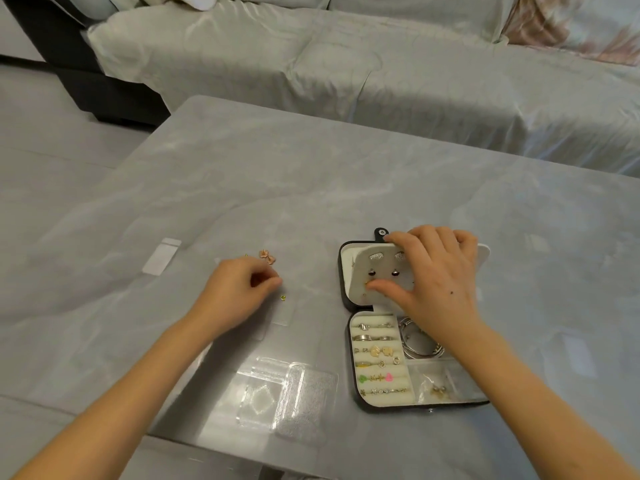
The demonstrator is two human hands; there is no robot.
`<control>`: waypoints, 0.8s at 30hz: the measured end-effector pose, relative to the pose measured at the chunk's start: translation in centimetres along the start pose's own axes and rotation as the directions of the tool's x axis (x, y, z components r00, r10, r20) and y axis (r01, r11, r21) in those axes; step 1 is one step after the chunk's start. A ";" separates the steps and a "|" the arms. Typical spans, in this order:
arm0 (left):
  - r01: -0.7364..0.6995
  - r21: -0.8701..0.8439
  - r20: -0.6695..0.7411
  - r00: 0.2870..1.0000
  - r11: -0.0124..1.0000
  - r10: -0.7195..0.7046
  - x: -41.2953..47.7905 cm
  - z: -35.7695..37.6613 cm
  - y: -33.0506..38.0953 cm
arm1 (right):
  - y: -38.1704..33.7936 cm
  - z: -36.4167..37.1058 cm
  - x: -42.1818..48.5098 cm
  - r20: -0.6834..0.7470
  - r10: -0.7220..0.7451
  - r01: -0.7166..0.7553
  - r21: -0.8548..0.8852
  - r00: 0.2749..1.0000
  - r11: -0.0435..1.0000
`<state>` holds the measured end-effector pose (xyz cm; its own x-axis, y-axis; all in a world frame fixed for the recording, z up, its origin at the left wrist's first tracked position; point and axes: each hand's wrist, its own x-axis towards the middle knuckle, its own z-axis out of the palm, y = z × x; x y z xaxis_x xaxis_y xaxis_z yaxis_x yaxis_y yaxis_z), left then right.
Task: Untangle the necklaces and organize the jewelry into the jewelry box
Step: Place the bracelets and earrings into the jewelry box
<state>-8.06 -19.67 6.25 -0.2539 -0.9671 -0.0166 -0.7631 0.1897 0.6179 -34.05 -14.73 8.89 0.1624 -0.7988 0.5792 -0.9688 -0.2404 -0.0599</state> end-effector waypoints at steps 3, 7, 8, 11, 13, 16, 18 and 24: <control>-0.049 0.018 0.096 0.994 0.999 0.047 -0.4 0.9 0.6 | 0.1 0.1 0.6 0.060 0.001 0.000 -0.006 0.998 1.000; -0.063 0.107 0.104 0.993 0.992 0.052 -0.3 1.5 1.0 | 0.2 0.2 1.1 0.105 -0.004 0.005 -0.014 0.994 1.000; -0.061 0.119 0.100 0.994 0.991 0.049 -0.3 1.5 1.1 | 0.3 0.2 1.1 0.108 -0.001 0.003 -0.015 0.994 1.000; 0.000 0.040 0.046 0.999 0.999 -0.002 -0.4 1.4 1.1 | 0.3 0.3 1.4 0.131 0.011 -0.009 -0.016 0.991 1.000; 0.107 -0.155 0.029 0.994 0.982 -0.104 -0.6 1.1 1.3 | 0.3 0.4 1.6 0.152 0.020 -0.018 -0.011 0.988 1.000; 0.264 -0.578 0.137 0.964 0.772 -0.228 -0.9 0.4 2.7 | 0.2 0.4 1.8 0.186 0.031 -0.036 0.026 0.982 0.999; 0.322 -0.688 0.232 0.947 0.651 -0.223 -1.2 0.1 4.4 | 0.3 0.3 2.0 0.226 0.042 -0.061 0.078 0.973 0.995; 0.532 -0.776 0.515 0.844 0.338 -0.147 -2.2 1.4 9.8 | -0.9 -1.8 0.9 0.170 0.027 -0.096 0.412 0.985 0.906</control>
<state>-15.79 -15.45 11.20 -0.4088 -0.7570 -0.5097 0.0684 -0.5823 0.8101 -33.38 -14.25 10.96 0.1654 -0.8871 0.4309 -0.8166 -0.3682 -0.4445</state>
